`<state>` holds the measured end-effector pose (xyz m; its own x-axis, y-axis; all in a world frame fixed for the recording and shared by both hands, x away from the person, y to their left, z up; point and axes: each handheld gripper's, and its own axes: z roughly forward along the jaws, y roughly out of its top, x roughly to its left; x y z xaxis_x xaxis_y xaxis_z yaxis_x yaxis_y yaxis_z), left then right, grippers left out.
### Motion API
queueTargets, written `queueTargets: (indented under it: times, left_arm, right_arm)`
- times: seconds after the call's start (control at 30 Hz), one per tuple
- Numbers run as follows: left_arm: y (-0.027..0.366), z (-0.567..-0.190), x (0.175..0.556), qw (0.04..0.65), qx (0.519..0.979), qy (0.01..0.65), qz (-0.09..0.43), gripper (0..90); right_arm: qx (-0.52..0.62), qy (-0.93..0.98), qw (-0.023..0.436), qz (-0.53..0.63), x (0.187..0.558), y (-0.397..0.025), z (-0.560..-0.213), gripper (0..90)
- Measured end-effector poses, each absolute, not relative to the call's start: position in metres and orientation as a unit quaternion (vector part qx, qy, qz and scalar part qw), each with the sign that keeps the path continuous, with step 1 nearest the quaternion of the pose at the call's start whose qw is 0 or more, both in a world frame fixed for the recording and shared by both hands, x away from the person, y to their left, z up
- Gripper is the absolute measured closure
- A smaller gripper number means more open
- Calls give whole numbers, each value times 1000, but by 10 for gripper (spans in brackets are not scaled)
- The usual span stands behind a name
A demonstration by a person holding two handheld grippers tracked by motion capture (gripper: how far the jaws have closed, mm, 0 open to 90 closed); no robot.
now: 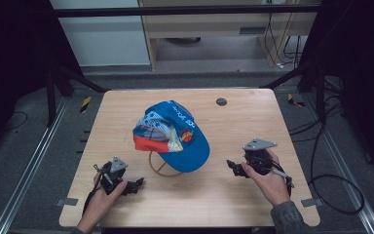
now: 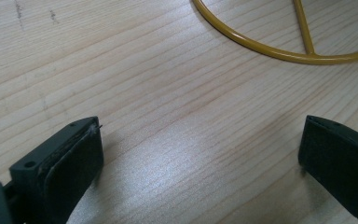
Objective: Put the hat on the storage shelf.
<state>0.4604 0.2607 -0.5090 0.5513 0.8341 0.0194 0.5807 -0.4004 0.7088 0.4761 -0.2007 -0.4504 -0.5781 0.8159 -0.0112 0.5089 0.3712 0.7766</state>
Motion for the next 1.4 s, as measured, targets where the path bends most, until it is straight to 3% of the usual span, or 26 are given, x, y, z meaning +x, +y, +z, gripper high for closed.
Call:
queueTargets:
  times: [0.63,1.4]
  left_arm:
    - [261,-509,460,334,815,434,190,0]
    - [261,-509,460,334,815,434,190,0]
  right_arm:
    - [447,801,173,359,476,-205,-493,160]
    - [470,789,203,340,477,-207,-510,94]
